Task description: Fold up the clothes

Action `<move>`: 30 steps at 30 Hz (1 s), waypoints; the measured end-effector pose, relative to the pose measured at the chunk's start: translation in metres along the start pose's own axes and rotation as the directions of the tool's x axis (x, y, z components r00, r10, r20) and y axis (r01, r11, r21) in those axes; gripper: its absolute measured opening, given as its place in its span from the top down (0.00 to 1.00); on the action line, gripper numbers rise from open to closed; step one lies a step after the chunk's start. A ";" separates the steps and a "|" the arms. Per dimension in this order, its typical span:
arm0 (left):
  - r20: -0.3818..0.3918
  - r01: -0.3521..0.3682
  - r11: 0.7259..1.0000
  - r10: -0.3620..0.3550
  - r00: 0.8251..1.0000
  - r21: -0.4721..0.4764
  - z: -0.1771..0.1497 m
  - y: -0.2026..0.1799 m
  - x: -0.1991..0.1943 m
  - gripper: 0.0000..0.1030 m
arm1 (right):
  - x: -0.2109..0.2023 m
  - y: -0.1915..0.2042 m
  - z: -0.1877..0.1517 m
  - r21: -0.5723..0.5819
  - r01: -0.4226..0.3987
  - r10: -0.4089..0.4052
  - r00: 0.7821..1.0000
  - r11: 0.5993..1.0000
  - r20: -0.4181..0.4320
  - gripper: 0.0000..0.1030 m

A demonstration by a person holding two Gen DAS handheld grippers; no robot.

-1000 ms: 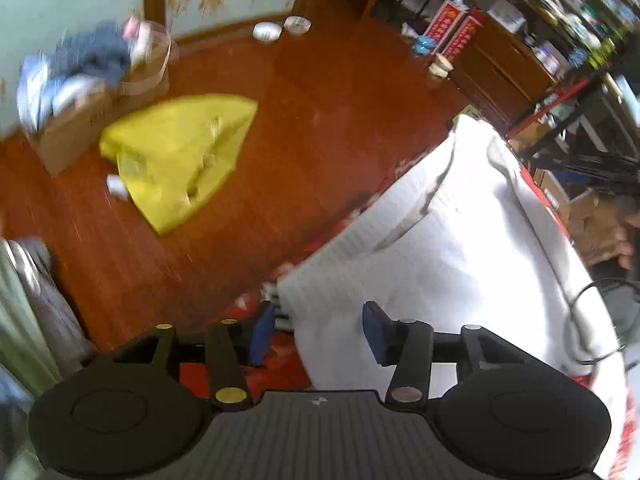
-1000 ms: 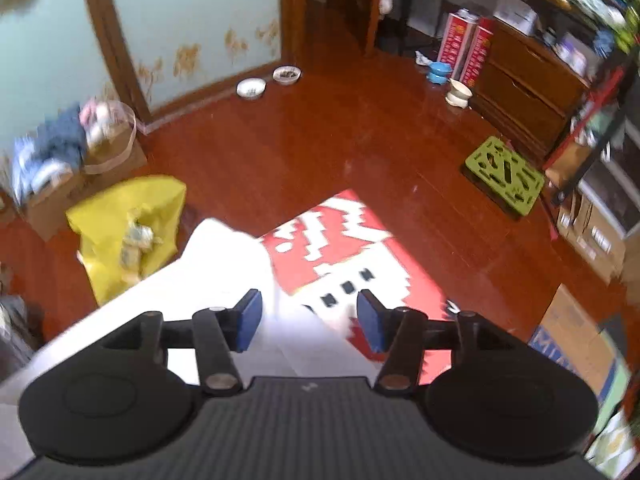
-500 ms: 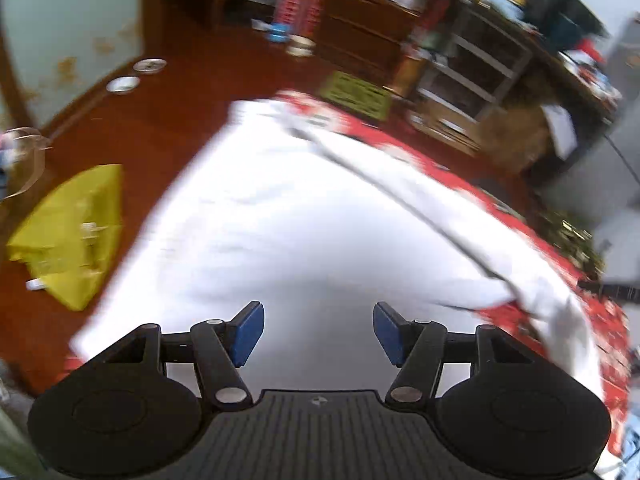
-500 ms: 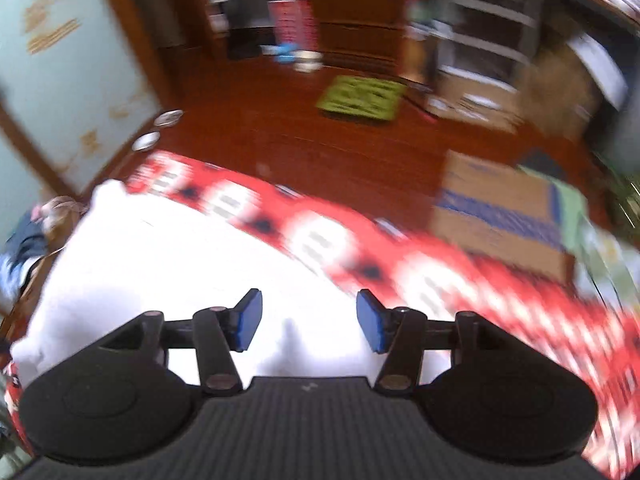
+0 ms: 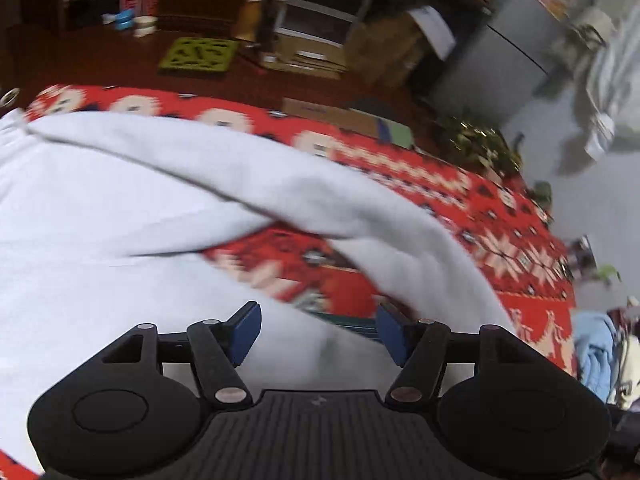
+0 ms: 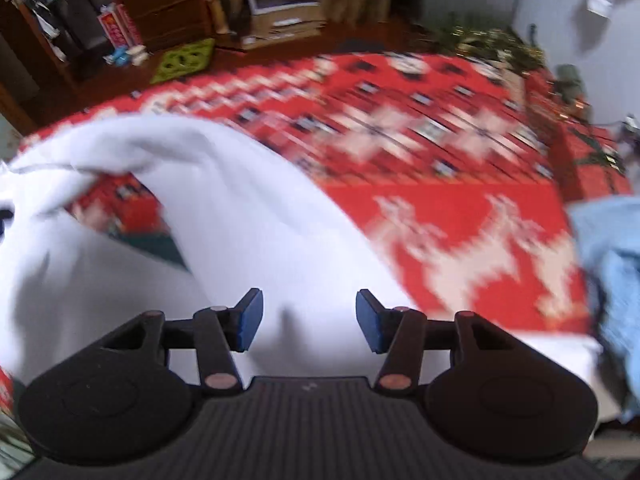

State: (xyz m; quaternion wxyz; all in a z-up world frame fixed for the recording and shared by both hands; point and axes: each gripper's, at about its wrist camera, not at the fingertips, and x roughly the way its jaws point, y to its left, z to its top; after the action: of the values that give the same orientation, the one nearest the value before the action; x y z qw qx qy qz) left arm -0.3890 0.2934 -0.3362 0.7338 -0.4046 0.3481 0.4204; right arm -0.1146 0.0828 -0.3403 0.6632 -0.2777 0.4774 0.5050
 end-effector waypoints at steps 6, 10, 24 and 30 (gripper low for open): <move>-0.068 0.019 0.999 -0.017 0.998 0.027 -0.007 -0.049 0.025 0.39 | -0.026 -0.050 -0.065 -0.022 0.091 -0.091 0.996 0.996 -0.014 0.46; -0.098 0.006 0.999 -0.002 0.995 0.040 -0.012 -0.067 0.034 0.39 | -0.030 -0.058 -0.091 -0.061 0.078 -0.079 0.997 0.995 -0.002 0.46; -0.098 -0.059 0.997 0.064 0.993 0.051 -0.005 -0.070 0.032 0.40 | -0.007 -0.039 -0.092 -0.192 -0.019 0.017 1.000 0.981 -0.012 0.98; -0.055 -0.076 0.997 0.076 0.996 -0.011 0.009 -0.042 0.023 0.43 | -0.032 -0.071 -0.048 -0.044 -0.021 0.024 0.998 0.999 0.058 0.98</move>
State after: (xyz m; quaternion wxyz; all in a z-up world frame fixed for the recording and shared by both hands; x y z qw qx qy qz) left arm -0.3399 0.2960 -0.3392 0.7048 -0.4071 0.3806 0.4390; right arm -0.0668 0.0051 -0.3378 0.6650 -0.2717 0.4499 0.5306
